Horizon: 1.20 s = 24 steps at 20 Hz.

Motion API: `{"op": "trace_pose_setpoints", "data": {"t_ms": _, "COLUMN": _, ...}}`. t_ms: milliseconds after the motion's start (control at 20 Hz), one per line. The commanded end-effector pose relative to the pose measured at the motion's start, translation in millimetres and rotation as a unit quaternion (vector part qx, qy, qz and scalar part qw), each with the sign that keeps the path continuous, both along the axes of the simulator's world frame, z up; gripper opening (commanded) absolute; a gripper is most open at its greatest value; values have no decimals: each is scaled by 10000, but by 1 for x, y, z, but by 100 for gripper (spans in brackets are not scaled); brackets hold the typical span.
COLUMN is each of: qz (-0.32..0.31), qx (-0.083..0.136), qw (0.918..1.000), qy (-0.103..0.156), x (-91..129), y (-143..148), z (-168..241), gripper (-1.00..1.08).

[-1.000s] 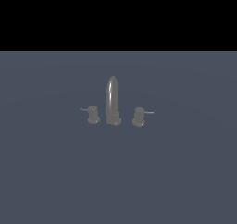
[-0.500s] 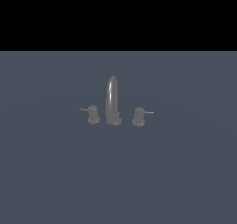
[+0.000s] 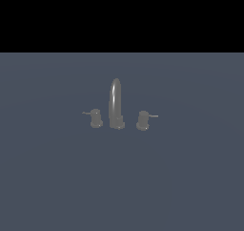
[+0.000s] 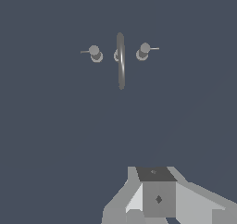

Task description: Turn on the faucet by rotating a designated handle.

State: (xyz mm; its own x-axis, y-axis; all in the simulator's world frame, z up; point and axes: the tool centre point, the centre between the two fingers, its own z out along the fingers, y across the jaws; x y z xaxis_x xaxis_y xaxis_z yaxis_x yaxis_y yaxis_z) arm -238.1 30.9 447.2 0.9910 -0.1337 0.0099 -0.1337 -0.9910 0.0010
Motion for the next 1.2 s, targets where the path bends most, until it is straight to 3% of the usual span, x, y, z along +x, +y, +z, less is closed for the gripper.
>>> {"op": "trace_pose_setpoints", "data": {"t_ms": 0, "qz": -241, "qx": 3, "qw": 9997, "qy": 3, "x": 5, "y": 10, "z": -12, "gripper": -100}}
{"op": "trace_pose_setpoints", "data": {"t_ms": 550, "qz": -1382, "qx": 19, "qw": 9904, "qy": 11, "x": 35, "y": 53, "z": -70, "gripper": -100}}
{"op": "trace_pose_setpoints", "data": {"t_ms": 1150, "qz": -2585, "qx": 48, "qw": 9660, "qy": 22, "x": 78, "y": 92, "z": -133, "gripper": -100}}
